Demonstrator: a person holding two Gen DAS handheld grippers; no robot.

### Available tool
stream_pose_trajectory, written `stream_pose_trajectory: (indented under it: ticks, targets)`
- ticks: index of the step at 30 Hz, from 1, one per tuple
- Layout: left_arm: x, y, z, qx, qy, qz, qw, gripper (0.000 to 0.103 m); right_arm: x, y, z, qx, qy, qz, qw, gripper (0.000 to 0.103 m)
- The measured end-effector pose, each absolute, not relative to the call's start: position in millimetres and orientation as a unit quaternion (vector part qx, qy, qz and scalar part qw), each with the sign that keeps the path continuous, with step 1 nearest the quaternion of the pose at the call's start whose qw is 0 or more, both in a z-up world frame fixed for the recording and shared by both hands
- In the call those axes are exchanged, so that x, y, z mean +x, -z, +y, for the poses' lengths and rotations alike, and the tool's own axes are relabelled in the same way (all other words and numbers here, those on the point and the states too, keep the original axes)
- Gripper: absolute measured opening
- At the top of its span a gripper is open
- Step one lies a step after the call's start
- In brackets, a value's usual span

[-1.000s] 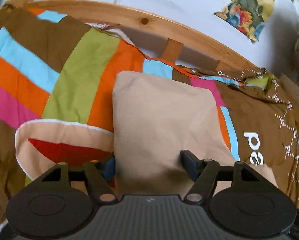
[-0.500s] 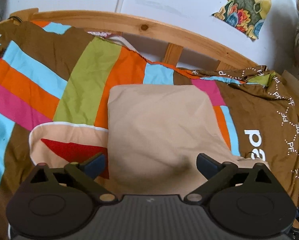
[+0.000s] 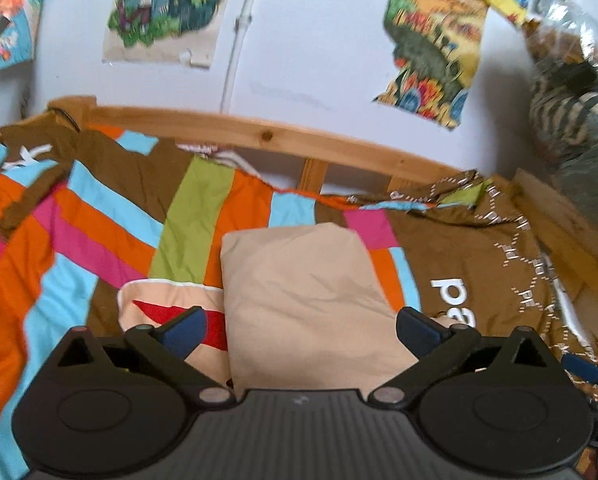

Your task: Fold large clothes

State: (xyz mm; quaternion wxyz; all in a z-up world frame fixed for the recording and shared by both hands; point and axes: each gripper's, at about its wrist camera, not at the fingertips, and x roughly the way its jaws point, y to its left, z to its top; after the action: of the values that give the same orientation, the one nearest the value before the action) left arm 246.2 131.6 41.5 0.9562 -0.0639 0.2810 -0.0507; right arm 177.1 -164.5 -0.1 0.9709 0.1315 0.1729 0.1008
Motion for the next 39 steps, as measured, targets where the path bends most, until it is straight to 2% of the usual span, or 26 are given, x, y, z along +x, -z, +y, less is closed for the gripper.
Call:
stream_pose_trajectory:
  ticks: [2, 13, 25, 31, 39]
  targets:
    - [227, -51, 134, -0.064, 0.054, 0.273, 0.958, 0.102, 162, -14, -163, 0.128, -0.1, 0.158, 0.974, 0.102]
    - [119, -75, 148, -0.055, 0.044, 0.242, 0.968, 0.102, 88, -55, -142, 0.104, -0.116, 0.119, 0.981, 0.102]
    - [50, -12, 153, -0.053, 0.009, 0.237, 0.97, 0.102, 29, -13, -120, 0.078, -0.088, 0.129, 0.985, 0.102]
    - [50, 8, 142, -0.009, 0.012, 0.244, 0.97, 0.102, 24, 11, -112, 0.076, -0.075, 0.152, 0.983, 0.102]
    - [53, 13, 139, -0.005, 0.025, 0.264, 0.964, 0.102, 27, 20, -110, 0.083, -0.076, 0.174, 0.978, 0.102]
